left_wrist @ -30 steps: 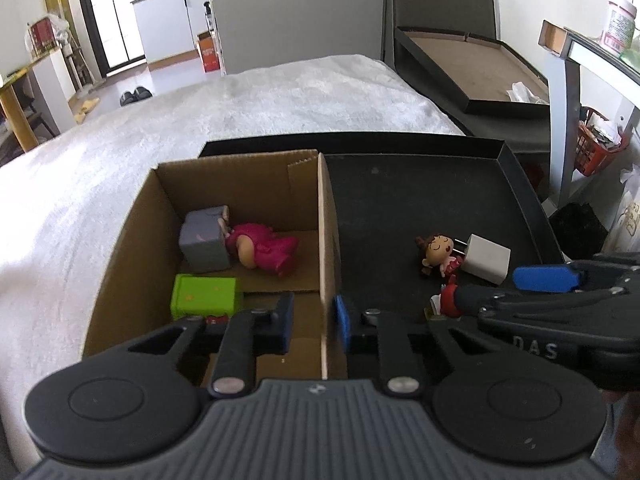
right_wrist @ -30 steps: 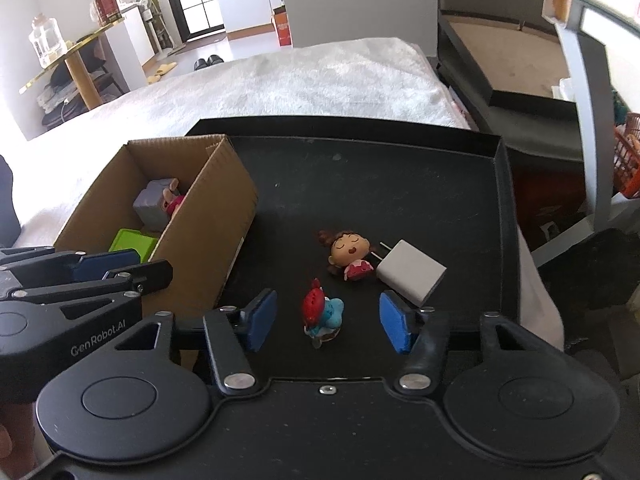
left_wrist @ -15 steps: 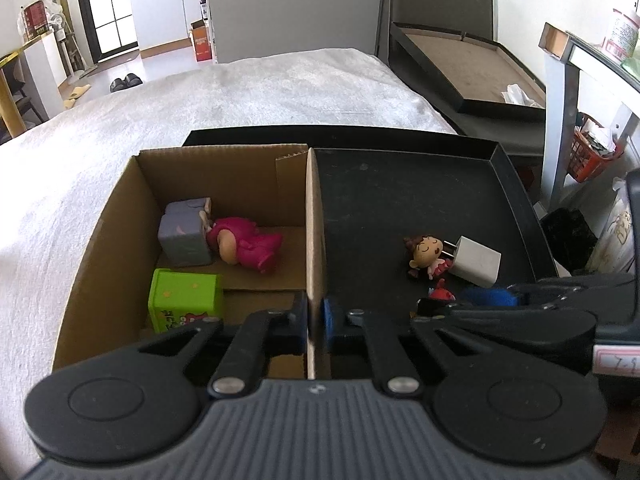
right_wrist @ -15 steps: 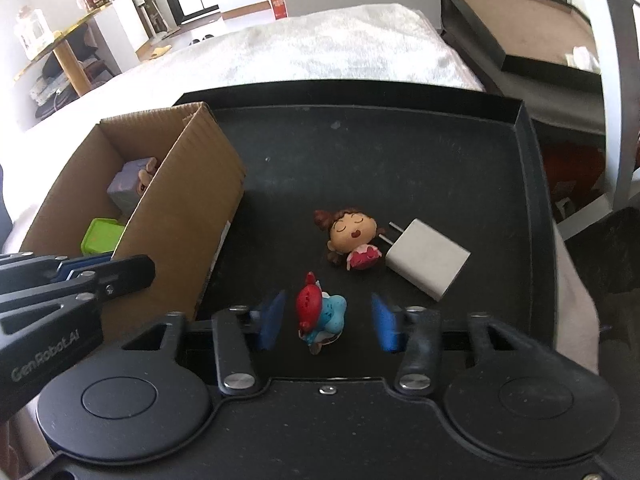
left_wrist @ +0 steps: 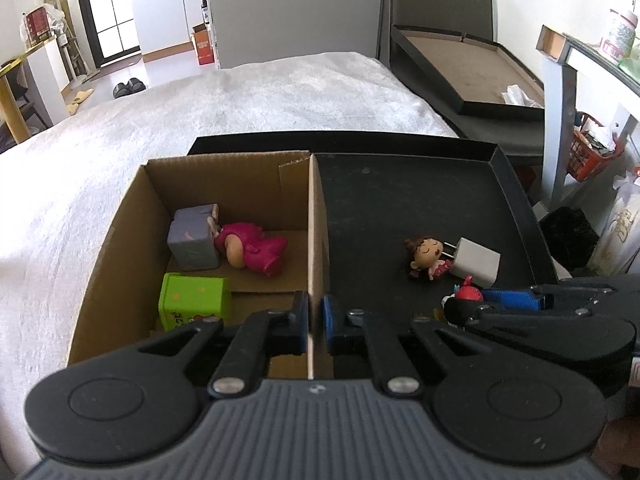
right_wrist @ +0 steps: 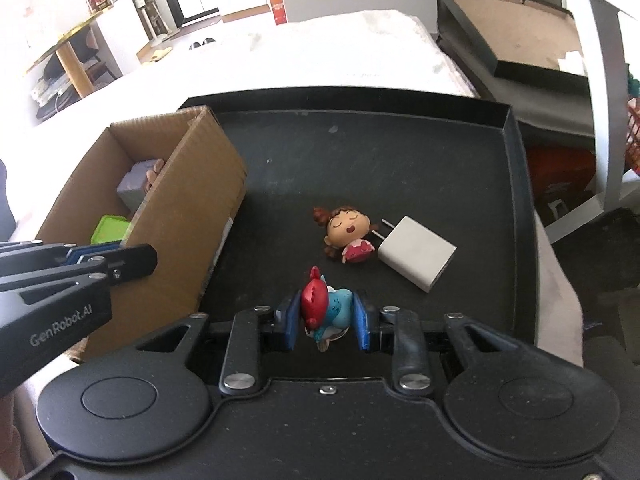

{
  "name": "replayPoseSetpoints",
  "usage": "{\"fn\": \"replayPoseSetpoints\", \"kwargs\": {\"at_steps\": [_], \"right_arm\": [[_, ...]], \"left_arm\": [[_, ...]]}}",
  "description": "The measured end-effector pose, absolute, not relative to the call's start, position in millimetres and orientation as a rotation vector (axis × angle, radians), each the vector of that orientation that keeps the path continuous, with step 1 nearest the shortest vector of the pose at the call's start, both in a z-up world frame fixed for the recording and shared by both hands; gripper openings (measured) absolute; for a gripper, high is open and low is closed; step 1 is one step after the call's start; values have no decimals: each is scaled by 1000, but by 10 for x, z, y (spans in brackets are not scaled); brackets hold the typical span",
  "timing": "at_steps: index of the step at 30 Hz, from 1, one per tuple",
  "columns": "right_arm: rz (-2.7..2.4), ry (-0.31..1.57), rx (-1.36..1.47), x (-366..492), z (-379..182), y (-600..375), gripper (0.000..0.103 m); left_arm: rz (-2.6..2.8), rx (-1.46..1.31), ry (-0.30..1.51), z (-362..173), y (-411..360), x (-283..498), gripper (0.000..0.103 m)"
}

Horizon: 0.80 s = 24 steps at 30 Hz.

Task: Organize rigid objects
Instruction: 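Grasp the blue and red figure with the right gripper and lift it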

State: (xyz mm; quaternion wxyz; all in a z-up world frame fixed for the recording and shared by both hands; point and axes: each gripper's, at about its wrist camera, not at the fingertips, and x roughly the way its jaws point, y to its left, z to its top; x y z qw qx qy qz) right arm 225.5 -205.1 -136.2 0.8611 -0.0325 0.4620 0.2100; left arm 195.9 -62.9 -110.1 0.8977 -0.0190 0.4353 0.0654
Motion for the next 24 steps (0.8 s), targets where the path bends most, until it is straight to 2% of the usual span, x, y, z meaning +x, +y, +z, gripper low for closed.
{"fn": "replayPoseSetpoints", "kwargs": {"at_steps": [9,18,24], "right_arm": [[437,909,-78,2136,-1117,-2046,28],[419,867,-91,2013,-919,-2025,28],[417,846,-108,1947,-825,-1954,28]], "left_arm": [[130,-49,916,-986,-605,1876,14],[153,-39,880,-859,-520,1765,41],[197,-70,870,-802,-316,1704,46]]}}
